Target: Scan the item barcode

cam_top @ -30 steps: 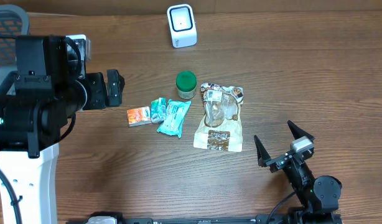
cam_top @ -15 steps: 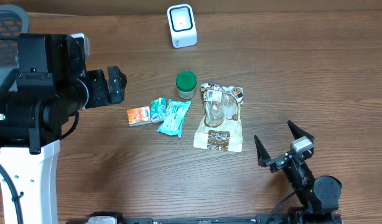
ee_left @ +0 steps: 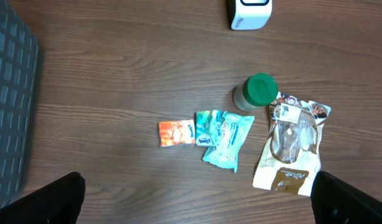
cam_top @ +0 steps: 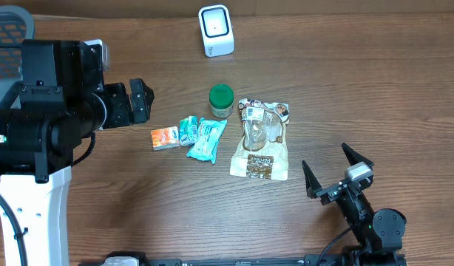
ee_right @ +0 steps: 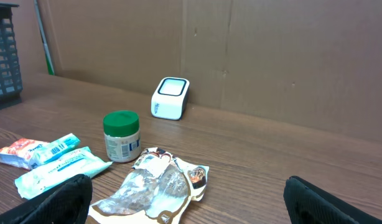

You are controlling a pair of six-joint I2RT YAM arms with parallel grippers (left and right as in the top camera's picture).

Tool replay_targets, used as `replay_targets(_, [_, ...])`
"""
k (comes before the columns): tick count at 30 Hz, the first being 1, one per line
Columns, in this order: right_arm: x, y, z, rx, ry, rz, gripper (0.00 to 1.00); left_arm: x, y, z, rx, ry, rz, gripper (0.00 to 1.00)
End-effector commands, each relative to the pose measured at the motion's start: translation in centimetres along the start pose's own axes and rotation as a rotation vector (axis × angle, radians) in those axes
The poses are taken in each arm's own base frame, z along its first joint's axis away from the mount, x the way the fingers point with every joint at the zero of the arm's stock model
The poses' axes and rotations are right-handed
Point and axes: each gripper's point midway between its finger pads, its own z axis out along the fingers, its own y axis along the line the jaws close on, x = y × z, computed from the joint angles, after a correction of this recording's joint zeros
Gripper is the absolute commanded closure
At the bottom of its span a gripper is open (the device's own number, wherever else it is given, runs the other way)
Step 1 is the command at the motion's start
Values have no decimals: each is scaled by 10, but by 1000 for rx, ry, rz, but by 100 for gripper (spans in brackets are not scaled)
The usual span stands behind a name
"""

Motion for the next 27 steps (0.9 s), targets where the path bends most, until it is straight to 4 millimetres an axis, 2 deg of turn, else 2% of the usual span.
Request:
replay_targets(1, [2,1,0,-5,-6,5,0,0,-4,3,13,8,-5,0])
replay_targets(27, [2,1,0,-4,-6,5,0,-3,-4,3,13,-6,4,0])
